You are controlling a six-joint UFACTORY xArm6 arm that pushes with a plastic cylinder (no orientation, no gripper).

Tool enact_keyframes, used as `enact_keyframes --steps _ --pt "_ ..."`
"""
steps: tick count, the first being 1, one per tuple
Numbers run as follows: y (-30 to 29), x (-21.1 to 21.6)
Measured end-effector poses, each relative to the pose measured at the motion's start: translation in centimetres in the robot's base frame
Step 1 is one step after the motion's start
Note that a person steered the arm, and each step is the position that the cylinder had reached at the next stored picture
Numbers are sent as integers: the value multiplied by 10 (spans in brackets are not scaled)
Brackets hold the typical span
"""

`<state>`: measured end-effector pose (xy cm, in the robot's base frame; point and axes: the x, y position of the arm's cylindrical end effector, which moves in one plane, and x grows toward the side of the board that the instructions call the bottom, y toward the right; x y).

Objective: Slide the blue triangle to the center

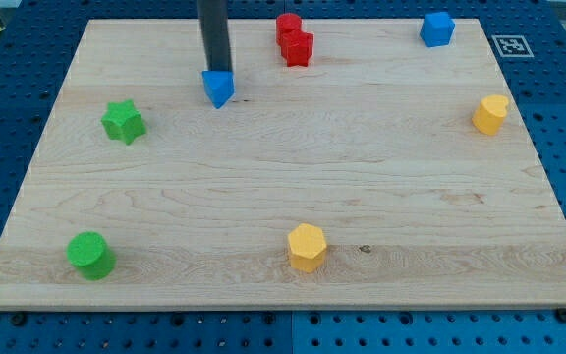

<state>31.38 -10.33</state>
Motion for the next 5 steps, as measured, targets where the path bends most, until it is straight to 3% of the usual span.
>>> enact_keyframes --steps 2,5 --pt "-55 3" --pt "37 36"
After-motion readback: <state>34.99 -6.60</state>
